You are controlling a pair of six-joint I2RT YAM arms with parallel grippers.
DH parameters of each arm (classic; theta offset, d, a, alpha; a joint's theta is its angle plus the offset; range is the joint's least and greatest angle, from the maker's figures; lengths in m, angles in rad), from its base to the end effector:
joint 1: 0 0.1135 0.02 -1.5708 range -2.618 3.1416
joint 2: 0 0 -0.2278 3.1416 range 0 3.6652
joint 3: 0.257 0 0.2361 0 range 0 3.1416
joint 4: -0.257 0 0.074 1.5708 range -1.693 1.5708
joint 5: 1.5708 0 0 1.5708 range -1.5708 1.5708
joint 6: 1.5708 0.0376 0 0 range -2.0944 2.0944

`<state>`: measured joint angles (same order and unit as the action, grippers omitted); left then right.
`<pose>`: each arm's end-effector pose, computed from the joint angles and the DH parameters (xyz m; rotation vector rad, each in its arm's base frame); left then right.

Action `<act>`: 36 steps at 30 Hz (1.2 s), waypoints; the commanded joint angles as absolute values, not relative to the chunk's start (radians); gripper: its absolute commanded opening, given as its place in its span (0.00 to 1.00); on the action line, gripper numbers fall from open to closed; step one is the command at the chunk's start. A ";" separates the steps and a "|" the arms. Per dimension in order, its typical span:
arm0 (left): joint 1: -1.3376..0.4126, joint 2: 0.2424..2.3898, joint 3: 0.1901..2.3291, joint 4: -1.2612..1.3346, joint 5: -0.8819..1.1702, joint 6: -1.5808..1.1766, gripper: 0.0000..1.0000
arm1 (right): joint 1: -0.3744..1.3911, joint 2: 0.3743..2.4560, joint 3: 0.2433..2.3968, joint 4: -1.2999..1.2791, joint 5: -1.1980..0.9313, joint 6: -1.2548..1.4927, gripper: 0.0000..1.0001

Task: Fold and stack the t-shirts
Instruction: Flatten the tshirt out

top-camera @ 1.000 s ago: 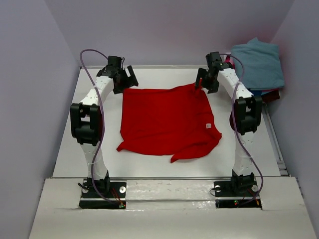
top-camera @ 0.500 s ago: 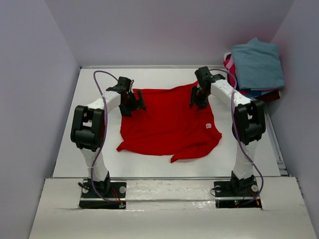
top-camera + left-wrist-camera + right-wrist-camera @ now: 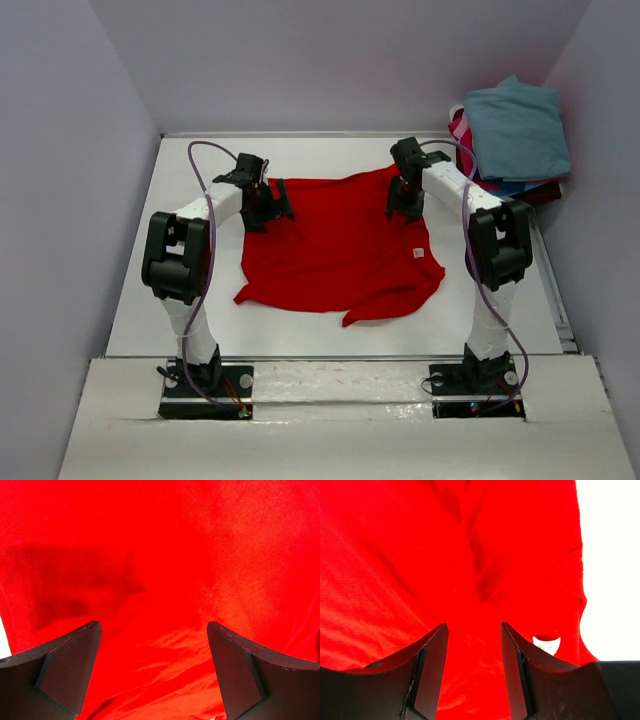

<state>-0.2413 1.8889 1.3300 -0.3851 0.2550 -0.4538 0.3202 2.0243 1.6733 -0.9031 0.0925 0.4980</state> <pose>0.3681 -0.1004 0.1703 -0.1666 2.5708 -0.5944 0.3709 0.1193 0.1902 0.2706 2.8011 0.0592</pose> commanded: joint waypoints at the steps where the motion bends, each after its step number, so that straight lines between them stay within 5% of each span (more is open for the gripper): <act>1: -0.247 1.851 1.341 -0.399 0.265 -0.436 0.99 | 0.319 2.066 1.730 -0.923 0.156 0.523 0.52; 14: -0.247 1.853 1.359 -0.417 0.268 -0.413 0.99 | 0.319 2.154 1.773 -0.922 0.181 0.531 0.45; 17: -0.247 1.858 1.356 -0.416 0.270 -0.411 0.99 | 0.319 2.164 1.789 -0.931 0.196 0.528 0.39; 24: -0.247 1.859 1.342 -0.413 0.267 -0.414 0.98 | 0.310 2.155 1.798 -0.945 0.221 0.531 0.07; 36: -0.247 1.853 1.278 -0.391 0.276 -0.431 0.91 | 0.213 2.056 1.776 -0.965 0.258 0.545 0.07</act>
<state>-0.2413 1.8889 1.2995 -0.3935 0.2623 -0.4282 0.2771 2.1540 1.7596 -0.9436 0.2134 0.5274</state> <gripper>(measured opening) 0.908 0.085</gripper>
